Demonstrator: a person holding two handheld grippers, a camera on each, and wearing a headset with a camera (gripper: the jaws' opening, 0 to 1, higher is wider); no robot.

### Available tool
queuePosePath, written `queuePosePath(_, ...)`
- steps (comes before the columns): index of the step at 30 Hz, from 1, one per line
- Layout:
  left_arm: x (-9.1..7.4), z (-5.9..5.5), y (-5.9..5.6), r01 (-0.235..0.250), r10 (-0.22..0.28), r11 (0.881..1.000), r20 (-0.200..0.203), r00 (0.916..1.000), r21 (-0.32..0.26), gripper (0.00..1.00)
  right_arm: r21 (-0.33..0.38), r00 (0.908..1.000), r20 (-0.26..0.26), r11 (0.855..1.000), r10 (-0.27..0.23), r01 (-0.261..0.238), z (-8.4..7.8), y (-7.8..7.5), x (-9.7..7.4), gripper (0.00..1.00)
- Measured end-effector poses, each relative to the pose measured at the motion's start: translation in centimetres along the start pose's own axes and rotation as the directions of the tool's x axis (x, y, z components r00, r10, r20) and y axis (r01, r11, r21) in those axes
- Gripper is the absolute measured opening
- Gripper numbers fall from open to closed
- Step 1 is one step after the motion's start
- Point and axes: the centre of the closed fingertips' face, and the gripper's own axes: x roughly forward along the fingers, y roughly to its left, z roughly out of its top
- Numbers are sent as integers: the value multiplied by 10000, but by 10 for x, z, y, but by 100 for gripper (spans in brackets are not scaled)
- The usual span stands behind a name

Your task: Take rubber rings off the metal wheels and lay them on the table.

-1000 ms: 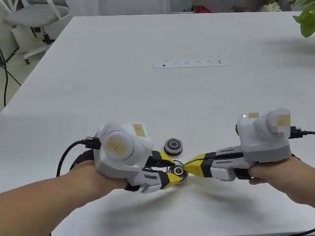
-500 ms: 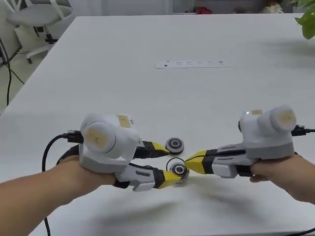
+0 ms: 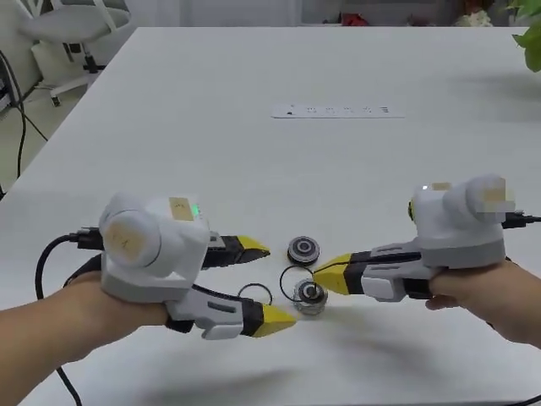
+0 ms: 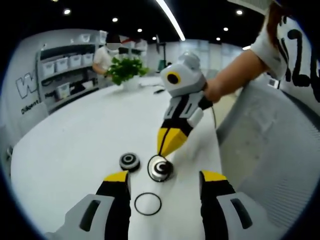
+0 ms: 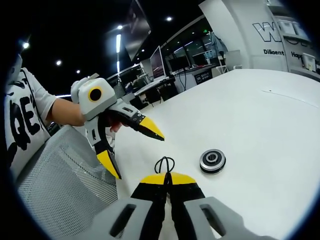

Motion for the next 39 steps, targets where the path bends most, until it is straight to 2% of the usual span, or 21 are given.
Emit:
queuePosePath(6,-11,-2,5,-349,350,9994,165,9993,-45,60,-65,9999,-52,9999,99,-99,3,2,6,0)
queuePosePath(20,-31,-16,14,-868,875,9952,131,9961,-450,62,-249,9981,-392,9985,485,-495,5,10,36,0)
queuePosePath(29,-38,-21,16,-1079,1085,9923,79,9941,-615,62,-177,9954,-653,9973,703,-716,0,14,54,0)
queuePosePath(39,-40,-26,15,-1100,1099,9915,-47,9939,-691,62,-73,9948,-831,9982,581,-589,-7,9,58,0)
